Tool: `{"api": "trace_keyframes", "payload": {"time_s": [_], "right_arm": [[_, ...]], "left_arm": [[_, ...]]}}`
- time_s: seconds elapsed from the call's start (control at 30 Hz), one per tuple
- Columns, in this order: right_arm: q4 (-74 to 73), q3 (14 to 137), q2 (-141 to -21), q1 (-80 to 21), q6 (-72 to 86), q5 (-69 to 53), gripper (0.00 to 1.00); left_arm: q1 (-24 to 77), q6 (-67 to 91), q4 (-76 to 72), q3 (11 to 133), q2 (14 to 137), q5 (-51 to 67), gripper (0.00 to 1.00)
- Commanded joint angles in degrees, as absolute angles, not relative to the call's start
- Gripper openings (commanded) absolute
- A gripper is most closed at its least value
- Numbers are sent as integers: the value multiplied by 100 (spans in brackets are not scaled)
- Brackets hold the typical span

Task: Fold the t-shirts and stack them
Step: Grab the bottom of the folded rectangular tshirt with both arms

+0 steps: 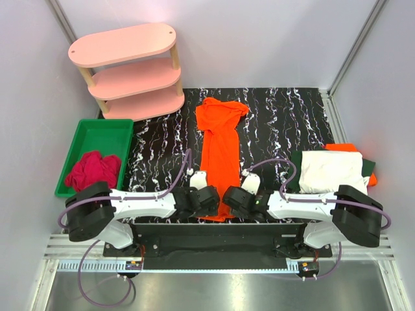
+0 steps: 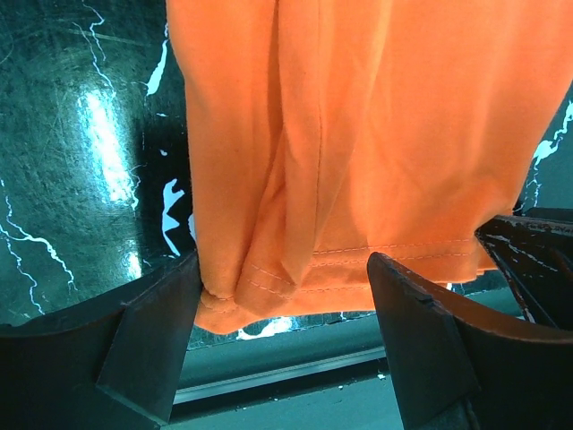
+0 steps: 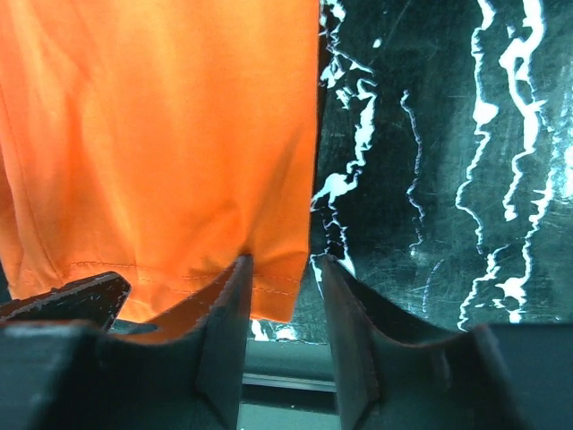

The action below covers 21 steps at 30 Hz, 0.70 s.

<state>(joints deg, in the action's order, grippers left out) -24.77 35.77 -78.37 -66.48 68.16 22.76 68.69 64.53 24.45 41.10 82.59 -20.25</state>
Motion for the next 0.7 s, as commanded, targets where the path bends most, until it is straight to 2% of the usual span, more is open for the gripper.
{"api": "trace_keyframes", "payload": {"time_s": [0.0, 0.1, 0.23, 0.33, 0.4, 0.5, 0.67], "right_arm": [[-3155, 3252, -8341, -6715, 6908, 1539, 40], [-3103, 3182, -8280, -6715, 6952, 1486, 35], [-3059, 3094, -8157, -6715, 7075, 1380, 34], [-3050, 3032, -8060, -6715, 7119, 1336, 23], [-3041, 2997, -8016, -6715, 7154, 1318, 20], [-3050, 2997, -7963, -6715, 7181, 1318, 7], [-3067, 3059, -8007, -6715, 7154, 1353, 0]], "left_arm": [[6917, 6592, 2637, 3981, 8552, -1731, 80], [6926, 6601, 2628, 3999, 8595, -1731, 80], [6926, 6592, 2628, 4052, 8675, -1696, 80], [6926, 6592, 2628, 4069, 8684, -1705, 80], [6917, 6592, 2619, 4069, 8684, -1705, 80], [6917, 6592, 2628, 4052, 8675, -1696, 80], [6926, 6644, 2619, 3964, 8587, -1705, 78]]}}
